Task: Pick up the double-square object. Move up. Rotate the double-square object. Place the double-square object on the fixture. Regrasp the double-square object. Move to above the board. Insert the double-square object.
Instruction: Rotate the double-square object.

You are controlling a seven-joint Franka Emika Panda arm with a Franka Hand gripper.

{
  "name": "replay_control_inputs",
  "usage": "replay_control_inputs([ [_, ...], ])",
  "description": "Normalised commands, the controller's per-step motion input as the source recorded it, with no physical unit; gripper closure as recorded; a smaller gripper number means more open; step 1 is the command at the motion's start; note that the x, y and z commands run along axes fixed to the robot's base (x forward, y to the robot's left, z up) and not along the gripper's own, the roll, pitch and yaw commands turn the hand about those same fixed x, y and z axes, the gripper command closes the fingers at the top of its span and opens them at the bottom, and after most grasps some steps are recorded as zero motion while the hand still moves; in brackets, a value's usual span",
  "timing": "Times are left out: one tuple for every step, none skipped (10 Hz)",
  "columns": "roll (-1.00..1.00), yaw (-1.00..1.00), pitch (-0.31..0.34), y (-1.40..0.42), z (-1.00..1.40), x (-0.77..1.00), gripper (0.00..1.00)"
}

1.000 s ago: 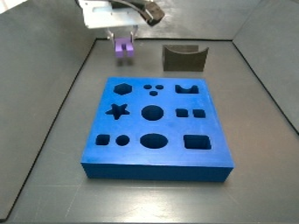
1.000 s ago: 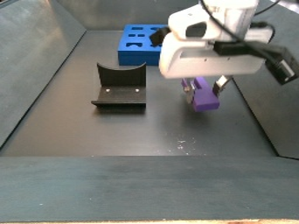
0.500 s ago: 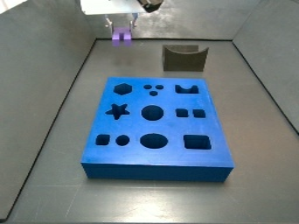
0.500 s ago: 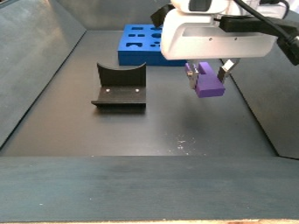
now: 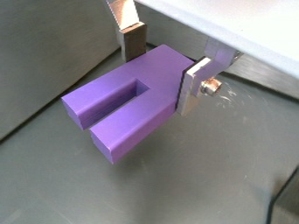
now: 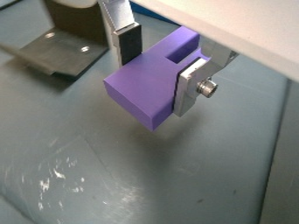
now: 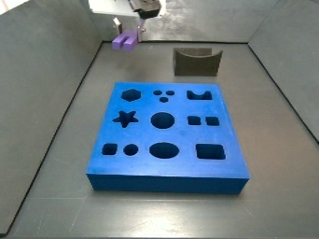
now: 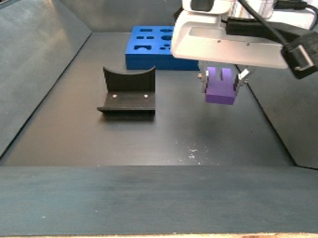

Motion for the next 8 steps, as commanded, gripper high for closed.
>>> replay_control_inputs([
  [0.00,-1.00,-0.003,0.02,-0.07,0.03,1.00],
  [0.00,-1.00,-0.004,0.02,-0.06,0.03,1.00],
  [0.00,-1.00,-0.004,0.02,-0.06,0.03,1.00],
  [0.00,-1.00,-0.004,0.02,-0.06,0.03,1.00],
  [0.00,-1.00,-0.004,0.02,-0.06,0.03,1.00],
  [0.00,-1.00,-0.004,0.02,-0.06,0.03,1.00],
  [0.00,-1.00,-0.004,0.02,-0.06,0.03,1.00],
  [0.00,-1.00,-0.004,0.02,-0.06,0.03,1.00],
])
